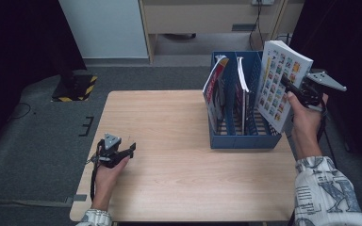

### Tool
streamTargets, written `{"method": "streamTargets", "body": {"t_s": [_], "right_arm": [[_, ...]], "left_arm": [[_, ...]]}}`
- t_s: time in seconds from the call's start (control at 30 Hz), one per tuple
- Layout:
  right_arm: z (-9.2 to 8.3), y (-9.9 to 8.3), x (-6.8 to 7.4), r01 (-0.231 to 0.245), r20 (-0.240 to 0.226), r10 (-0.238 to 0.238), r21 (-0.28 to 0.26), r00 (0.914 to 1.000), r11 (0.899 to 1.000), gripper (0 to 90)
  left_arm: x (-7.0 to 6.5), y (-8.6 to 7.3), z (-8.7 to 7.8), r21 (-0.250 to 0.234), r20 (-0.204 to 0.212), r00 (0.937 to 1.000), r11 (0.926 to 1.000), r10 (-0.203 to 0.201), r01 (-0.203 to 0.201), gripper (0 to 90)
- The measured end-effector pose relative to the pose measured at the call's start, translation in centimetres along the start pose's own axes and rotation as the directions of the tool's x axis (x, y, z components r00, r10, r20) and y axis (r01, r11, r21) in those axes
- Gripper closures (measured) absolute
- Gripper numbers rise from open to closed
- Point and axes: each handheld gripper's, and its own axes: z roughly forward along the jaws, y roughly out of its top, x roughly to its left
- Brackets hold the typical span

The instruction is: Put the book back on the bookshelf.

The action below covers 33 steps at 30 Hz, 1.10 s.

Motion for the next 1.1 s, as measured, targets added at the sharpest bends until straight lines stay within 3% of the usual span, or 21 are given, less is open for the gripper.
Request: {"method": "streamTargets", "body": {"t_s": [0.47, 0.73, 0.97, 1.1], "right_arm": [[1.6, -0.7, 0.0, -0.024, 0.004, 0.024, 0.005, 0.9997, 1.000, 73.8], [2.0, -1.1, 0.2, -0.050, -0.007, 0.050, -0.003, 0.9987, 0.999, 73.8], [2.3, -1.7, 0.5, -0.035, 0.007, 0.035, -0.006, 0.9994, 0.999, 73.8], [2.2, -2.1, 0.6, -0.050, 0.011, 0.050, -0.020, 0.9987, 0.999, 73.9]], "left_arm": [[0.2, 0.0, -0.2, -0.007, -0.006, 1.0000, 1.0000, -0.006, 0.006, 31.6], [0.3, 0.1, -0.3, -0.013, -0.002, 0.9999, 0.9999, -0.012, 0.011, 31.8], [0.3, 0.1, -0.3, -0.013, 0.000, 0.9999, 0.9998, -0.012, 0.012, 31.9], [0.2, 0.1, -0.4, -0.017, 0.000, 0.9999, 0.9997, -0.014, 0.014, 32.0]]}}
